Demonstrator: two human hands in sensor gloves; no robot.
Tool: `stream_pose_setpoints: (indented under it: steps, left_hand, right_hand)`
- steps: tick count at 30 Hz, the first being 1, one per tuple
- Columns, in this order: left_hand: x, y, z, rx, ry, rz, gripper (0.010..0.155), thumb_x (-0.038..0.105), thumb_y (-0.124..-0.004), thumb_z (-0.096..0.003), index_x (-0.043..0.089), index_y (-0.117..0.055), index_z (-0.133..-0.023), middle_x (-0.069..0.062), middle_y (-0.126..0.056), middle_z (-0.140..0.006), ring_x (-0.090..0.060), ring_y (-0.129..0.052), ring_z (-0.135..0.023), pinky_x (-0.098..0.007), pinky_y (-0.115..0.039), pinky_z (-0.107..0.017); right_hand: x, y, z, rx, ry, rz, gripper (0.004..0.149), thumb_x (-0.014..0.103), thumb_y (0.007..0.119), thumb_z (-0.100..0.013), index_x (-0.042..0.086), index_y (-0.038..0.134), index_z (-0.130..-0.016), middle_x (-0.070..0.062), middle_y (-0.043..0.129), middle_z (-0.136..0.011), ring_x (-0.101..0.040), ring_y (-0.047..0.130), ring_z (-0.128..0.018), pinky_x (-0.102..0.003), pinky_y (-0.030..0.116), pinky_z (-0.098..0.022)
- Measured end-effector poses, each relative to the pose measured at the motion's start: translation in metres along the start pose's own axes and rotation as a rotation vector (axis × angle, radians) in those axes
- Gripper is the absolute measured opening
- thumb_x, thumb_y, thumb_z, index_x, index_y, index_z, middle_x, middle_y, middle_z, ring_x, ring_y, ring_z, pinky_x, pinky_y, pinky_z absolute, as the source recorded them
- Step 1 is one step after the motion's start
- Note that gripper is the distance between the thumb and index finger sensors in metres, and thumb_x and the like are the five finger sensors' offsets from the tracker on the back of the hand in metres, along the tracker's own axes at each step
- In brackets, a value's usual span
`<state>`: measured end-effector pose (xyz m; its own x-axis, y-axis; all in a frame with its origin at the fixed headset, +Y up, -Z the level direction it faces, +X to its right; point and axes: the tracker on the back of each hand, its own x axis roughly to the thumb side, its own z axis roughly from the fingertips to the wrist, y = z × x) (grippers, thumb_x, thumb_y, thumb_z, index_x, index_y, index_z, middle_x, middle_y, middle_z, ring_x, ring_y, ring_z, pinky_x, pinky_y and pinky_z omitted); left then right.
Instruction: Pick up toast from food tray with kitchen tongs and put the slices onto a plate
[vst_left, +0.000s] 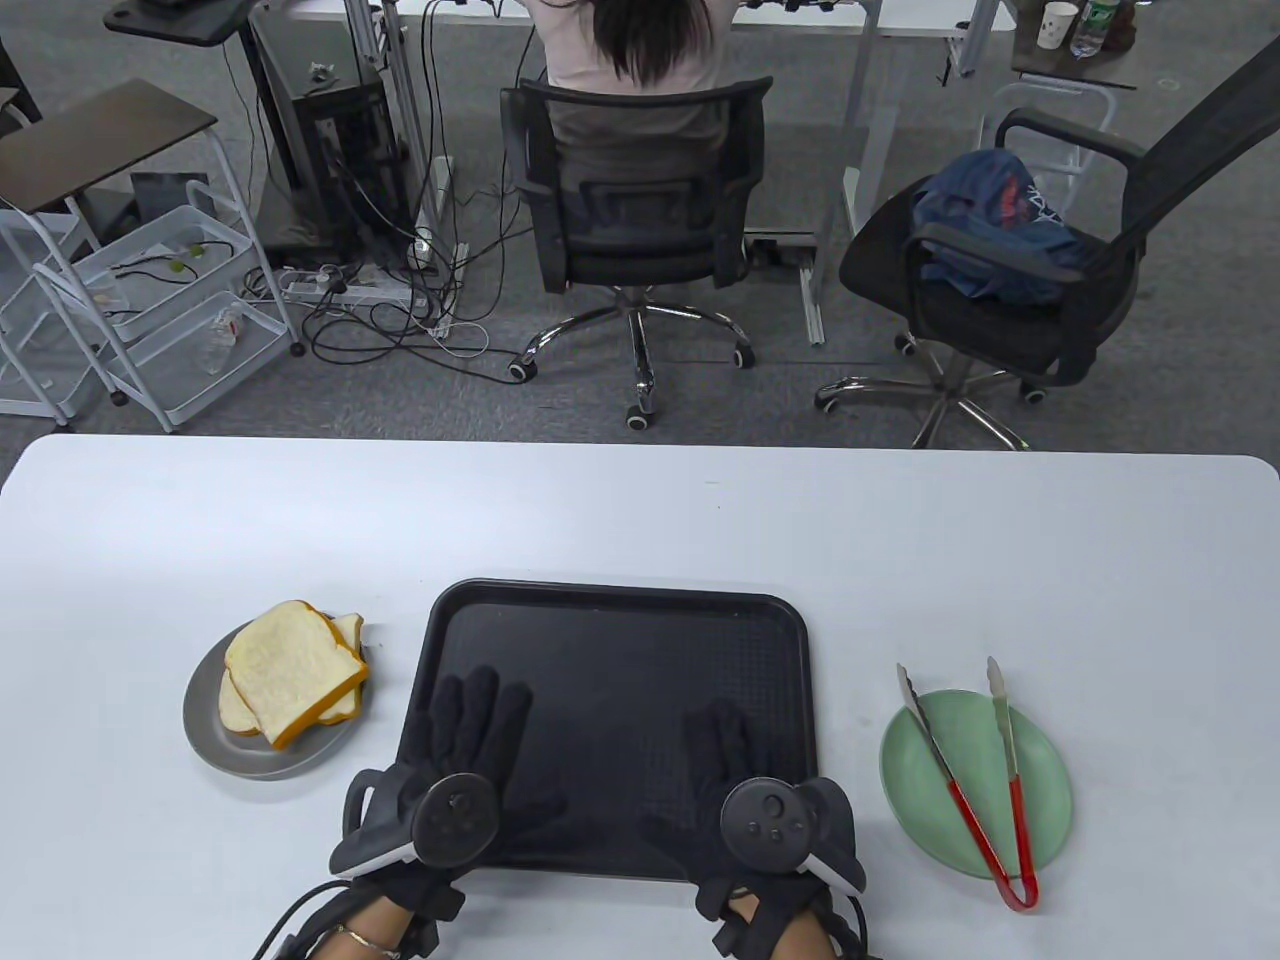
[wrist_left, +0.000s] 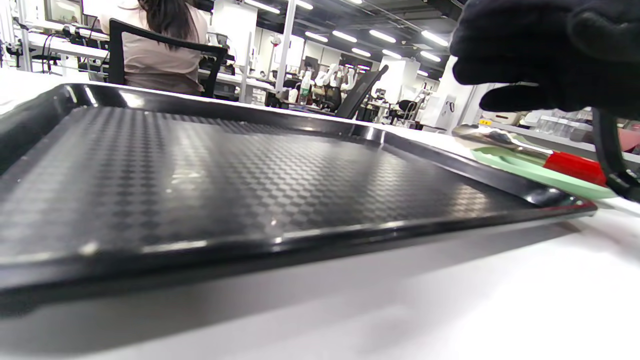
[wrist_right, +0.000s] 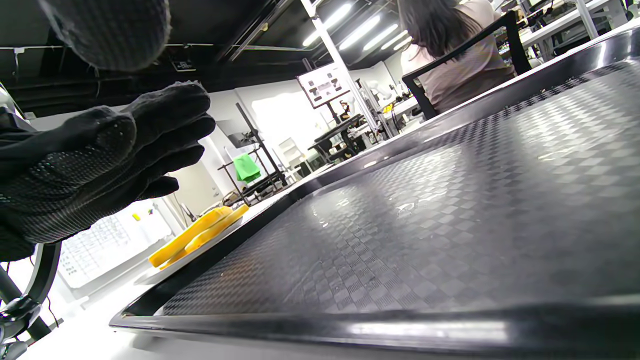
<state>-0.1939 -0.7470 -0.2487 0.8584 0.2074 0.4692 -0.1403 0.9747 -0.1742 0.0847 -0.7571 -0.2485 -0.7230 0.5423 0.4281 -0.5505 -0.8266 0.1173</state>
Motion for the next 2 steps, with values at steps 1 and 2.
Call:
stream_pose_setpoints:
  steps: [1, 2]
  left_hand:
    - [0.0001, 0.0000, 0.0001, -0.003, 0.001, -0.001, 0.102, 0.072, -0.041, -0.0678, 0.001, 0.005, -0.124, -0.042, 0.006, -0.122, -0.074, -0.010, -0.106, -0.085, -0.028, -0.072]
    - [0.0002, 0.0000, 0.0002, -0.004, 0.002, -0.002, 0.102, 0.072, -0.041, -0.0678, 0.000, 0.005, -0.124, -0.042, 0.006, -0.122, -0.074, -0.010, -0.106, -0.085, -0.028, -0.072]
  right_hand:
    - [0.0000, 0.0000, 0.0000, -0.001, -0.001, 0.000, 0.099, 0.058, 0.076, -0.043, -0.001, 0.022, -0.102, -0.037, 0.016, -0.104, -0.061, 0.024, -0.090, -0.074, 0.037, -0.056]
    - [0.0000, 0.0001, 0.0000, -0.002, -0.002, -0.001, 0.099, 0.057, 0.076, -0.043, -0.001, 0.022, -0.102, -0.037, 0.017, -0.104, -0.061, 0.025, -0.090, -0.074, 0.037, -0.056]
